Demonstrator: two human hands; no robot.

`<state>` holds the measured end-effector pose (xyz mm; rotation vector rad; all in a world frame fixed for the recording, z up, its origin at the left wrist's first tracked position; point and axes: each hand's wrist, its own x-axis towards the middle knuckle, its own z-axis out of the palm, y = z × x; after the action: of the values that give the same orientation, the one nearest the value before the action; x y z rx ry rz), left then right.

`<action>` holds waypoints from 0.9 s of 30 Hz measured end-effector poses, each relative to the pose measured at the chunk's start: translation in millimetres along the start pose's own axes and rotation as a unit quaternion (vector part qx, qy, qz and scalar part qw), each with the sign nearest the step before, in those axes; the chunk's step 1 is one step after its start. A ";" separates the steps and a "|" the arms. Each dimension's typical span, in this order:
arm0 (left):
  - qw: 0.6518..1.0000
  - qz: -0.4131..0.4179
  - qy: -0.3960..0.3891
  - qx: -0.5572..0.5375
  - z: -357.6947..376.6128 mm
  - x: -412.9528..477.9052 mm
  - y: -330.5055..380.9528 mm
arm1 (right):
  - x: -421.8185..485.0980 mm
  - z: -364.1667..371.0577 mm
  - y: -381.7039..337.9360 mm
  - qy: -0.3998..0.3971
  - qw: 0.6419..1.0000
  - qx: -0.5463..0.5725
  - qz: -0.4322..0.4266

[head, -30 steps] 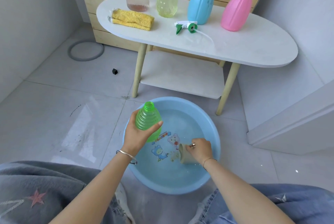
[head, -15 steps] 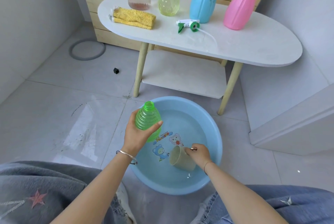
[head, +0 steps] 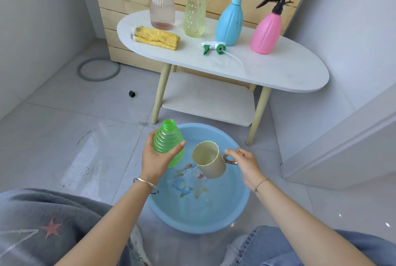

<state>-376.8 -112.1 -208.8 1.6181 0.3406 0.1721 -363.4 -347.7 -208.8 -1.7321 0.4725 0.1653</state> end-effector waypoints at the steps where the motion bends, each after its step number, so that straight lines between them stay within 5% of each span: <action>1: 1.000 0.002 -0.002 0.000 1.3 -0.4 0.2 | 0.1 -4.4 -9.6 0.007 1.000 0.008 -0.008; 17: 0.986 0.060 -0.133 0.079 22.7 -19.9 0.1 | -39.1 -53.8 -105.4 0.017 0.988 0.093 -0.121; 27: 0.978 0.075 -0.154 0.116 23.2 -23.3 -2.5 | -50.8 -46.1 -114.3 0.040 0.984 0.005 -0.173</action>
<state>-391.8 -141.4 -211.0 1.8713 -0.0016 -0.0085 -370.5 -364.3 -76.7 -1.7871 0.2228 -0.1557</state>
